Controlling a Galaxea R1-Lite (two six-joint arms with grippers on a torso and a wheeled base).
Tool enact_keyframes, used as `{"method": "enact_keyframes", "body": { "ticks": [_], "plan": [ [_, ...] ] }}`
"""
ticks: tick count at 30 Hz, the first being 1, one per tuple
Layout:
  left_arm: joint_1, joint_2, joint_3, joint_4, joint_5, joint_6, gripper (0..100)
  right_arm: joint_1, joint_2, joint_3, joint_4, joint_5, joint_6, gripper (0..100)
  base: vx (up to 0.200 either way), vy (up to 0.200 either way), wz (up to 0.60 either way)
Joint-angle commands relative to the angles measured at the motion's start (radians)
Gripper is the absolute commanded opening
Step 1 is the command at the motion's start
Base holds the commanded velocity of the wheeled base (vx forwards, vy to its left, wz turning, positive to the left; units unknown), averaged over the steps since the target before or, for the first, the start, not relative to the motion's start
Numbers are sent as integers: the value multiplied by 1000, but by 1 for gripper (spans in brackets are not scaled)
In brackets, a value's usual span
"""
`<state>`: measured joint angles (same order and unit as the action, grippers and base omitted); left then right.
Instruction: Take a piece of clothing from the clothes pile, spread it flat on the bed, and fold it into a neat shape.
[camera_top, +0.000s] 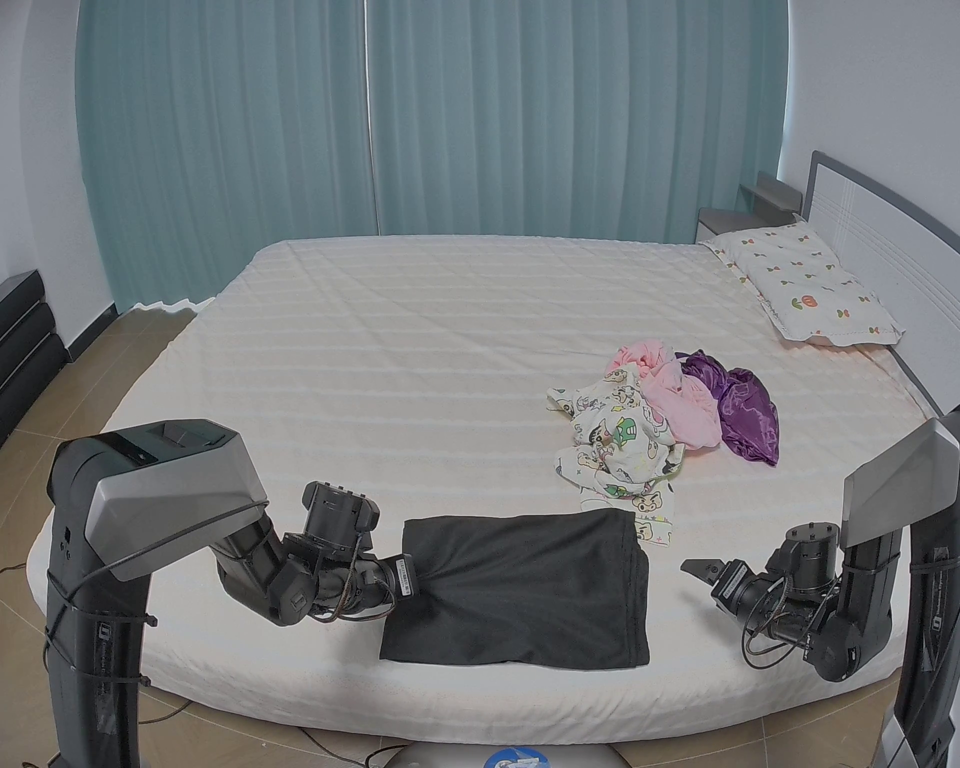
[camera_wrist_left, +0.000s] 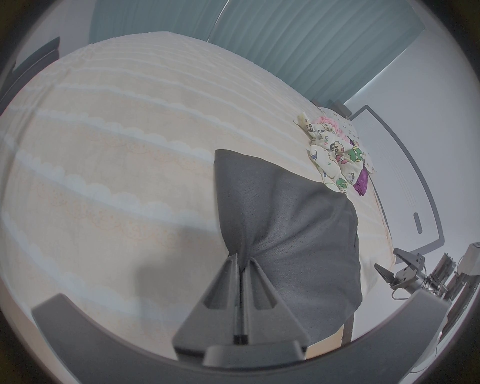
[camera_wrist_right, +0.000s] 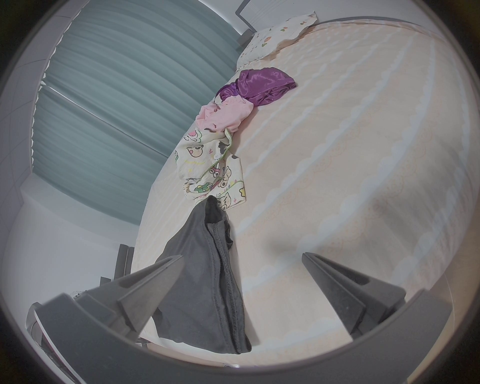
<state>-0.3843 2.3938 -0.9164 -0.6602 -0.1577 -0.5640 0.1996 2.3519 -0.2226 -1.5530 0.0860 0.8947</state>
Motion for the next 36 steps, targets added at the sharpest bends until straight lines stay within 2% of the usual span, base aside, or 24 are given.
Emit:
{"method": "enact_keyframes", "body": {
  "ticks": [1,7,12,36],
  "plan": [
    [7,-4,7,-2,18,-2,0,-5,4,2,-16,5,1,100,0,0,0],
    [11,-15,42,-4,35,-4,0,-8,9,3,-18,20,3,100,0,0,0],
    [16,-28,56,-27,52,-60,0,-17,10,2,-18,20,1,100,0,0,0],
    [59,-73,129,-59,47,-63,0,-15,24,-3,-18,20,0,100,0,200,0]
  ]
}}
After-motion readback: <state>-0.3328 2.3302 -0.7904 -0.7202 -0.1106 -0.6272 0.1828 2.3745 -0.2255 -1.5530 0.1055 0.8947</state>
